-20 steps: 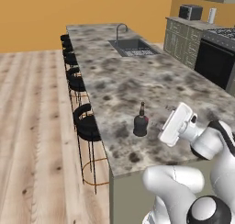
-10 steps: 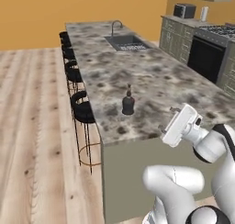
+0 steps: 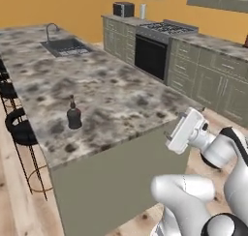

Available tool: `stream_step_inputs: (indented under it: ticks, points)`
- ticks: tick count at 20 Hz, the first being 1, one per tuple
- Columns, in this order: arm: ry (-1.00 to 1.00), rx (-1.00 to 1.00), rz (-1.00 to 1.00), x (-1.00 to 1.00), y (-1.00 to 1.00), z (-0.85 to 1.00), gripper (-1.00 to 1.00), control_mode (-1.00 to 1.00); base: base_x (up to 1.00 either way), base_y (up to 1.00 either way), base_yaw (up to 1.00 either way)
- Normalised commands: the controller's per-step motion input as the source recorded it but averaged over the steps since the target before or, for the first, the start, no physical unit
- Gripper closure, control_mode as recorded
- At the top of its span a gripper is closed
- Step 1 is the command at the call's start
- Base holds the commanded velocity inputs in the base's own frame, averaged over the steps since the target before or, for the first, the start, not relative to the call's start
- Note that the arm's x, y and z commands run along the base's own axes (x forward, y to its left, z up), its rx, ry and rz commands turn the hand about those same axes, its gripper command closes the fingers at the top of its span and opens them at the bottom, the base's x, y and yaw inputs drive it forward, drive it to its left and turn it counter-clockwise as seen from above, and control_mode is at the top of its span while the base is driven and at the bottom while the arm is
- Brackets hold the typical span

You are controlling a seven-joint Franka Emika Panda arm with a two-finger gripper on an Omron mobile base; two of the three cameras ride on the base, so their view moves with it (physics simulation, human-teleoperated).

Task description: Move the drinks to the dining counter.

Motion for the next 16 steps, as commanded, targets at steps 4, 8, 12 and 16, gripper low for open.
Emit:
stream_step_inputs:
  ticks: [4, 8, 12, 16]
  points:
    - [0.00, 0.00, 0.00, 0.00, 0.00, 0.00, -1.00, 1.00, 0.03, -0.74, -0.72]
    - [0.00, 0.00, 0.00, 0.00, 0.00, 0.00, -1.00, 1.00, 0.00, -0.67, -0.74]
    - [0.00, 0.00, 0.00, 0.00, 0.00, 0.00, -1.00, 1.00, -0.02, -0.51, -0.75]
    - [0.00, 0.00, 0.00, 0.00, 0.00, 0.00, -1.00, 1.00, -0.01, -0.44, -0.76]
